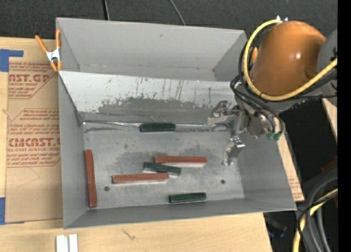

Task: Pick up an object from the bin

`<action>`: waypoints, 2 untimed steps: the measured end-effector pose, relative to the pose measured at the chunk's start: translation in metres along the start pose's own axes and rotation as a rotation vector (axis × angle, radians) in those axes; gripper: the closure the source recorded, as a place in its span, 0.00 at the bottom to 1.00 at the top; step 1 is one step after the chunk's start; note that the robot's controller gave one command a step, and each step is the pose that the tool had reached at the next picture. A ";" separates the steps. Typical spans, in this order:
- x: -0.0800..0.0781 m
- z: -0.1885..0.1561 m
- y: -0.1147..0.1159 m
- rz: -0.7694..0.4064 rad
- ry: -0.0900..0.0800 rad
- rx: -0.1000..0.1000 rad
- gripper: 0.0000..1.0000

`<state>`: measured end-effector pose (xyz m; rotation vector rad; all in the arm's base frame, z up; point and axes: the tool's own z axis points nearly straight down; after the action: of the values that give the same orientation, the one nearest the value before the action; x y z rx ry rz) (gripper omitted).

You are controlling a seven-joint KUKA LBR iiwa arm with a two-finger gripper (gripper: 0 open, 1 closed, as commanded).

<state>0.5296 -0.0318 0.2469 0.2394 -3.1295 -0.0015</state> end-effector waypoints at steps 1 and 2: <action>-0.013 0.033 0.004 -0.039 -0.016 0.004 0.00; -0.010 0.095 0.007 -0.057 -0.009 0.001 0.00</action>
Offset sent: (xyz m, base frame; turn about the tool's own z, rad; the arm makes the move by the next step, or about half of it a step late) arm 0.0027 0.0112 -0.1769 -0.0815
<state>0.5381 -0.0230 0.1521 0.3302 -3.1300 -0.0009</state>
